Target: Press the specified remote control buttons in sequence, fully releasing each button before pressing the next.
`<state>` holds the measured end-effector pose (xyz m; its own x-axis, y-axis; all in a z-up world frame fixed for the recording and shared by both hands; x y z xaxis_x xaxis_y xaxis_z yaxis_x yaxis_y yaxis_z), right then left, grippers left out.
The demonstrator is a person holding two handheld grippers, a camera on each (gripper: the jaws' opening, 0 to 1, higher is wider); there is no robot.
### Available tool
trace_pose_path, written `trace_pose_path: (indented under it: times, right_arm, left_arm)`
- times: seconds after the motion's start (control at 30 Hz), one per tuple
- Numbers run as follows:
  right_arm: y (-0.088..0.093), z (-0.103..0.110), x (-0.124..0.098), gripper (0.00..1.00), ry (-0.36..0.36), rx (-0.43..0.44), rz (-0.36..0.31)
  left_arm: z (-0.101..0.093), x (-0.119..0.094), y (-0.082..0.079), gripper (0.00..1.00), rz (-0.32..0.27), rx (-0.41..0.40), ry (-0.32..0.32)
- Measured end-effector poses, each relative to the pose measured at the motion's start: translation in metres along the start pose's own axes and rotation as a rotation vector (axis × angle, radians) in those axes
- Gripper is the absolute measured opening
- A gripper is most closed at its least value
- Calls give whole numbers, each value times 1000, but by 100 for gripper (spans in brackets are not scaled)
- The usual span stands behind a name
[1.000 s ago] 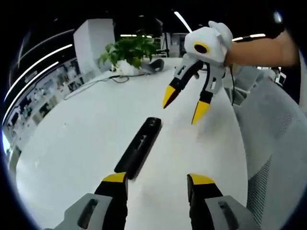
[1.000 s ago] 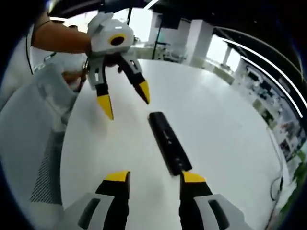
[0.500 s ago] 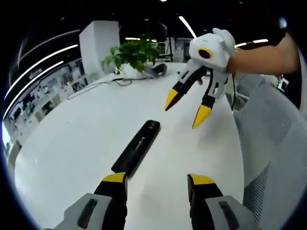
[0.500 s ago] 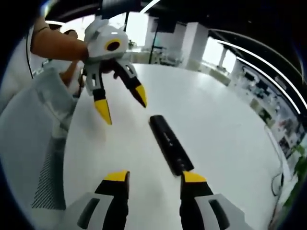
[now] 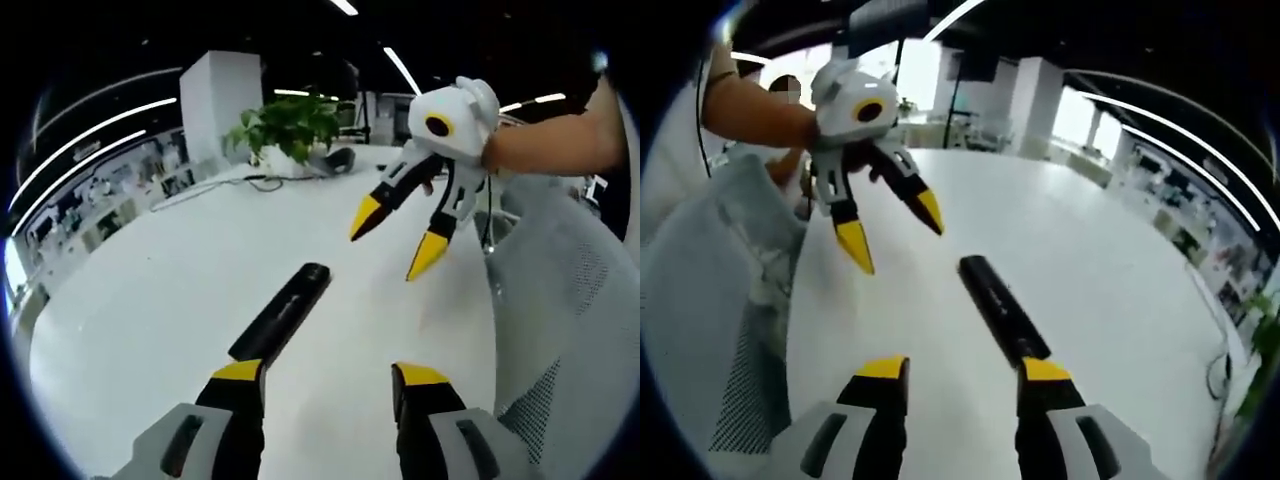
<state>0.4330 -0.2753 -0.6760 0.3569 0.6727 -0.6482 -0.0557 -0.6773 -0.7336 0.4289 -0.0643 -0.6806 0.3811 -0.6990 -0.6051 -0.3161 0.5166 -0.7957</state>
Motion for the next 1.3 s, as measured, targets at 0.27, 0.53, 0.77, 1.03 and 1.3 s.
trace_pose_path:
  times: [0.27, 0.53, 0.77, 1.03, 1.3]
  right_arm:
    - [3, 11, -7, 39, 18, 30, -31]
    - [0, 19, -17, 40, 38, 76, -84]
    - [-3, 27, -21, 42, 46, 88, -105]
    - [-8, 33, -24, 42, 53, 91, -124]
    - [-13, 37, -26, 44, 67, 98, -144]
  left_arm:
    - [-11, -9, 5, 55, -36, -24, -19]
    - [-19, -22, 12, 55, -68, -62, -42]
    - [-23, -31, 13, 56, -91, -76, -67]
    - [-28, -39, 9, 58, -118, -72, -79]
    - [-33, -44, 9, 61, -135, -75, -84]
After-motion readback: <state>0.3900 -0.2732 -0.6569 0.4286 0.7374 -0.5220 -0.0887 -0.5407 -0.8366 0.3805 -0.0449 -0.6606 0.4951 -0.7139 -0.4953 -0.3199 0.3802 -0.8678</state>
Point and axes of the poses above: the point that each gripper's makers call its tool centre point, and the gripper's own axes: x roughly forward along the fingers, z roughly to its left, y roughly out of its underside, the point moved 8 cm from there along -x, roughly backward along the fingers, and after that the axes turned 5 degrees about -x, right-handed, at the moved point
